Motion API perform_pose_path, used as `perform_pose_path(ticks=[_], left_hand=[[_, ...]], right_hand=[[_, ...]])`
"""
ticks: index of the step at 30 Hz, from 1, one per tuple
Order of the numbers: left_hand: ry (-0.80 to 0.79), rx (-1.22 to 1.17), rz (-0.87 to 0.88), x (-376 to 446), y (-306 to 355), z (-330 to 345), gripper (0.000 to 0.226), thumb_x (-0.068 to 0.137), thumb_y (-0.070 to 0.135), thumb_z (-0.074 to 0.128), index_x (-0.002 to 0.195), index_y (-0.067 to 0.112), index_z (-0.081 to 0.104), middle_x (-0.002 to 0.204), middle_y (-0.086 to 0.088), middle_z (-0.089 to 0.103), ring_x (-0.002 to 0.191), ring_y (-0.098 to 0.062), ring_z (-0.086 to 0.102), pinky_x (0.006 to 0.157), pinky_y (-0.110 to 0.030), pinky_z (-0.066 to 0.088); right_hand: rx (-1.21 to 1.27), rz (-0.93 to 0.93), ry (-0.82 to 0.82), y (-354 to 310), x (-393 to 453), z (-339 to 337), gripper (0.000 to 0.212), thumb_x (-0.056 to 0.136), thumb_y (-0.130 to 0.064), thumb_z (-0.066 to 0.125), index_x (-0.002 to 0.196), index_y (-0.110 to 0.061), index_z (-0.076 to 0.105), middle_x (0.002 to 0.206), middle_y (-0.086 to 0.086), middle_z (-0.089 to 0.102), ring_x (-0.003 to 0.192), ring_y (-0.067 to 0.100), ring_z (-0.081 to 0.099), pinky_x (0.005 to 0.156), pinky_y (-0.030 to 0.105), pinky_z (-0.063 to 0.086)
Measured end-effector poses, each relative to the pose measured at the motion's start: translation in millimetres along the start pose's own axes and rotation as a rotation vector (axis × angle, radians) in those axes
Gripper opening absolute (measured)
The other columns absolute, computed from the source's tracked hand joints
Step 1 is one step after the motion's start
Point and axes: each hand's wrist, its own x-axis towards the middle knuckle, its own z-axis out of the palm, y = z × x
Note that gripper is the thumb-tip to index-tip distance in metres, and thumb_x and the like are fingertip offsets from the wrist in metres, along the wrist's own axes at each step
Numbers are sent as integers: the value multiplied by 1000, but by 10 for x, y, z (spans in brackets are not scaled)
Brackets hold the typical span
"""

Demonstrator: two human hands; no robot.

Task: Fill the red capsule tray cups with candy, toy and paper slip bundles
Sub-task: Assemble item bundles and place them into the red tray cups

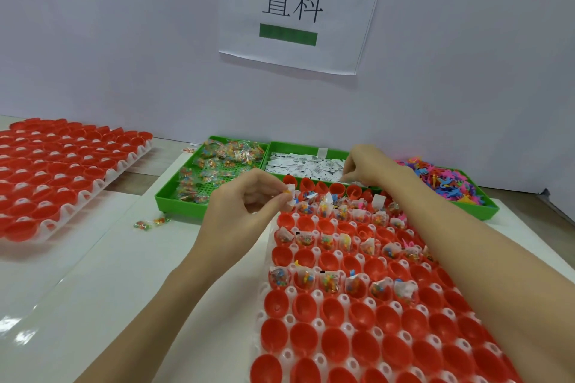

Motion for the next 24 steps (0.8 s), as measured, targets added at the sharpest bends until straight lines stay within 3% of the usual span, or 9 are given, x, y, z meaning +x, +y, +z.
perform_pose_path(ticks=[3,7,9,11,13,16,18,20,24], left_hand=[[3,20,-20,-11,17,19,9,88,10,78,95,11,73,87,0,77,82,-16,77,82,-42,62],[1,58,-36,-28,33,45,9,88,13,79,94,14,73,86,0,77,83,-17,76,81,-41,62],[2,66,-39,-32,44,49,9,88,14,80,94,14,73,86,0,77,82,-16,76,81,-39,62],[7,83,-34,-30,47,48,10,86,16,81,93,16,74,85,3,77,82,-14,76,80,-35,62],[15,80,-37,-29,51,38,11,84,18,83,92,18,75,83,5,78,81,-10,76,78,-28,62],[10,8,-62,-31,86,35,13,83,22,83,91,18,74,80,4,79,81,-10,77,75,-19,59],[2,-32,-79,-37,104,48,12,83,20,82,91,17,74,80,3,80,80,-13,78,76,-21,60],[-17,-76,-101,-46,135,73,11,85,16,81,93,14,74,81,0,80,80,-16,78,79,-27,61],[-104,-163,-124,-86,240,158,12,88,2,75,98,8,73,87,-4,80,85,-20,78,83,-30,62]], right_hand=[[-10,-28,28,28,-46,20,25,95,-17,70,81,2,77,70,15,71,50,13,48,51,21,39],[10,-12,110,61,-120,49,29,92,-12,70,81,14,67,75,34,63,53,25,42,54,31,42],[39,-4,131,73,-161,39,32,91,-20,75,84,12,71,84,30,70,63,40,59,64,39,55],[107,-1,150,106,-206,20,29,90,-25,77,87,3,77,91,21,76,75,33,68,73,41,58],[181,2,182,127,-262,-3,24,91,-26,76,96,-4,79,98,13,77,78,19,65,77,34,55],[285,14,255,116,-445,-82,25,94,-29,72,90,-5,80,88,14,76,73,17,61,66,27,50],[384,28,321,102,-634,-112,27,93,-31,73,82,-7,78,78,14,74,66,19,60,60,24,44],[486,43,390,79,-901,-140,23,92,-34,74,79,-15,77,71,-1,72,66,10,64,61,21,44],[687,11,461,-37,-1540,-153,7,90,-28,76,91,-21,79,78,-7,75,75,4,70,71,16,52]])
